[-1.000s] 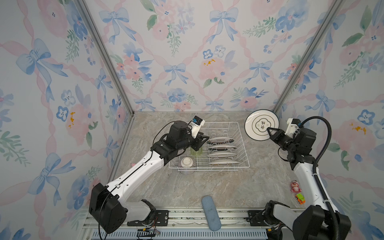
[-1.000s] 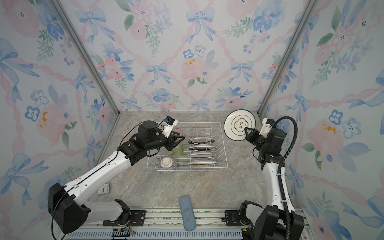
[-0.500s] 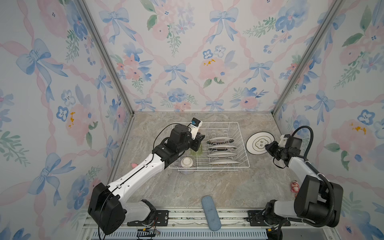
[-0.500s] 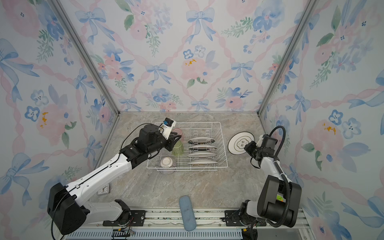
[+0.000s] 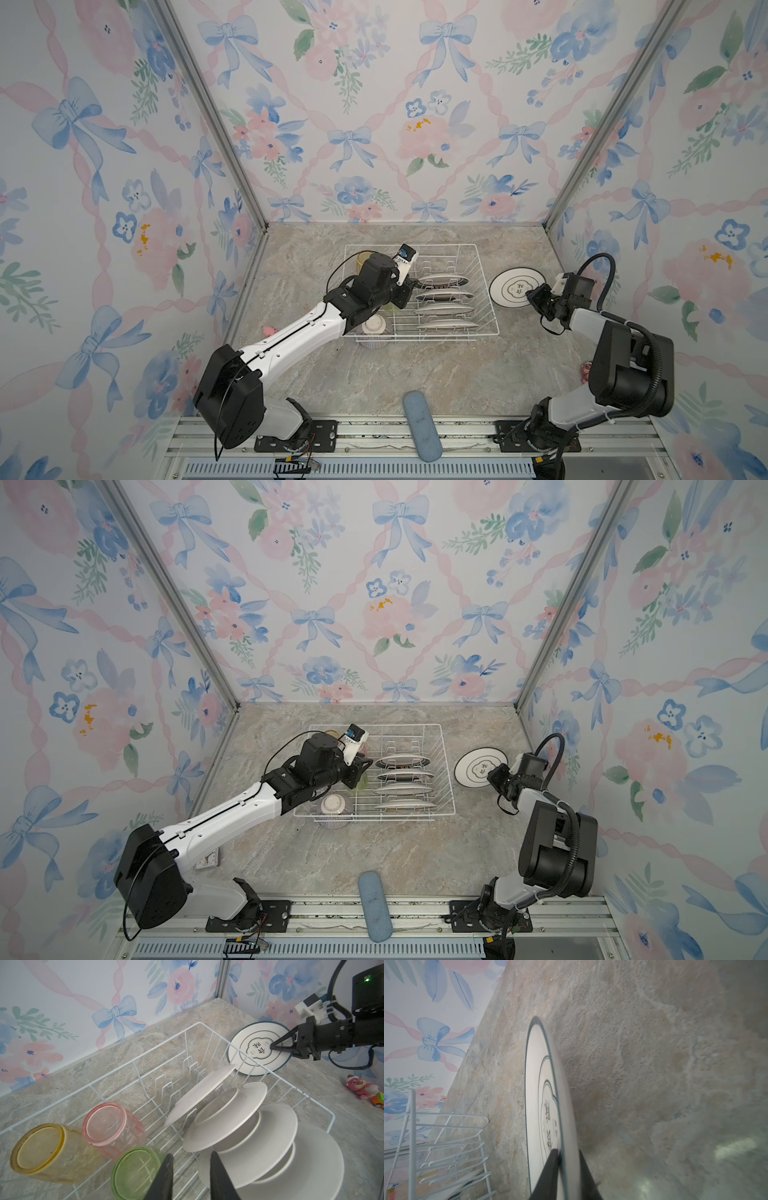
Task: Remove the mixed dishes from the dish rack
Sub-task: 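Lower the plate onto the table with the right gripper while the left returns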
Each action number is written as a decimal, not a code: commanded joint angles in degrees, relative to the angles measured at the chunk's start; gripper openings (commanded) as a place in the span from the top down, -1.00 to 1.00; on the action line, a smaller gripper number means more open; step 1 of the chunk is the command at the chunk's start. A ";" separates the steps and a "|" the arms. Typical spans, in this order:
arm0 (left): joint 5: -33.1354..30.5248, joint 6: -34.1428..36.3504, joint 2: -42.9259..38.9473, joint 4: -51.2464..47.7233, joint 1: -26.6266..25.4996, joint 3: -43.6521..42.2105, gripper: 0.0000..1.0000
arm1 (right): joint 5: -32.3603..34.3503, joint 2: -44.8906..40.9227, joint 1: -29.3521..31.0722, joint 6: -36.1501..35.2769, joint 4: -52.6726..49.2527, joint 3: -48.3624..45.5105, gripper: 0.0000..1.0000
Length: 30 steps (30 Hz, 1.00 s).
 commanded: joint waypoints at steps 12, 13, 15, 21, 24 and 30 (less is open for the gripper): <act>-1.55 2.01 4.14 -4.31 -1.72 4.66 0.51 | 2.43 6.47 -0.03 -3.65 -9.09 4.23 0.31; -1.61 2.02 4.23 -4.44 -1.72 4.66 0.50 | 2.66 6.53 -0.07 -3.97 -9.84 4.49 0.30; -1.57 2.27 4.34 -4.73 -1.72 4.75 0.50 | 3.14 7.07 -0.09 -4.96 -11.82 5.48 0.27; -1.66 2.69 4.37 -5.77 -1.77 4.66 0.49 | 3.36 9.53 -0.18 -7.61 -16.93 8.63 0.24; -2.04 2.68 4.67 -7.06 -1.68 4.75 0.47 | 3.41 9.85 -0.17 -7.91 -17.74 8.87 0.20; -2.28 3.61 5.51 -9.18 -1.72 5.36 0.45 | 3.93 9.59 -0.24 -8.49 -19.00 8.65 0.11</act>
